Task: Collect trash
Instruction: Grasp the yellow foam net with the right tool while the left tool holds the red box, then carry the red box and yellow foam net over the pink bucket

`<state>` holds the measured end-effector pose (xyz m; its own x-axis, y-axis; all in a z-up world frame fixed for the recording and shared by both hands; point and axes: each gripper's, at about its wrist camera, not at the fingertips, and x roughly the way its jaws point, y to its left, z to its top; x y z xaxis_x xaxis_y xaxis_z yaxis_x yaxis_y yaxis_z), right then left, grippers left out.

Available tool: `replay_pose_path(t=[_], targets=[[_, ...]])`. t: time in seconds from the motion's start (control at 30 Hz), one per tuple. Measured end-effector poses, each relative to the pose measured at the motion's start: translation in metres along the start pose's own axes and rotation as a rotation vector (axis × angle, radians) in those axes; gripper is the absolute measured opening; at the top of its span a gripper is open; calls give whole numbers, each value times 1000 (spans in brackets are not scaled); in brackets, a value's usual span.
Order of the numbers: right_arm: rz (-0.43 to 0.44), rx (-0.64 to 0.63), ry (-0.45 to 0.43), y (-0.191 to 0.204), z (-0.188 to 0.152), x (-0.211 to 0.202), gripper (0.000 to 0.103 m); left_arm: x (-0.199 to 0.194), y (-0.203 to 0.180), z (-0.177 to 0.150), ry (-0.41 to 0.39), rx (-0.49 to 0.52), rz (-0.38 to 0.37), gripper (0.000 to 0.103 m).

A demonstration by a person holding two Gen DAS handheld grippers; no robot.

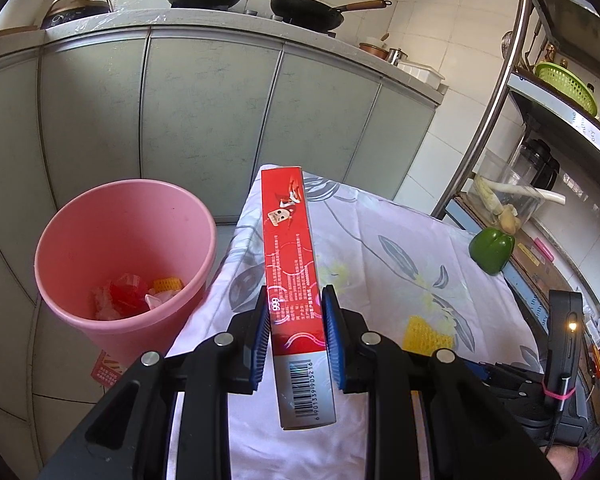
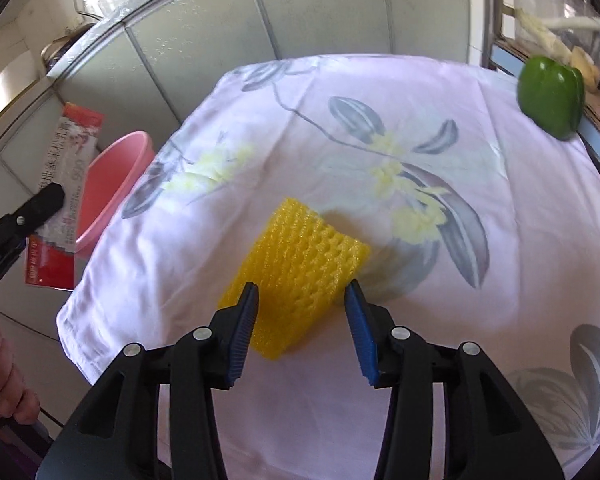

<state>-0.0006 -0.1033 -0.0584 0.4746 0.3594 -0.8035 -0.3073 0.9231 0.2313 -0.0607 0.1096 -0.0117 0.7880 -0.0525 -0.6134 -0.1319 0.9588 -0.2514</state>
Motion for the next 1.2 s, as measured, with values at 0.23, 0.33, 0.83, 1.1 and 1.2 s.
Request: replay_pose_path(t=[0.23, 0.33, 0.83, 1.1, 1.2], targets=[[31, -62, -93, 16, 10, -13, 9, 1, 9, 2, -12, -25, 14, 25], [55, -84, -147, 26, 19, -25, 9, 1, 13, 3, -19, -30, 21, 25], [198, -236, -274, 104, 71, -34, 9, -20, 49, 25, -155, -52, 161, 25], [268, -299, -290, 152, 85, -20, 9, -26, 73, 35, -212, -36, 277, 25], [277, -320, -293, 166, 89, -13, 9, -25, 83, 37, -217, -39, 310, 25]])
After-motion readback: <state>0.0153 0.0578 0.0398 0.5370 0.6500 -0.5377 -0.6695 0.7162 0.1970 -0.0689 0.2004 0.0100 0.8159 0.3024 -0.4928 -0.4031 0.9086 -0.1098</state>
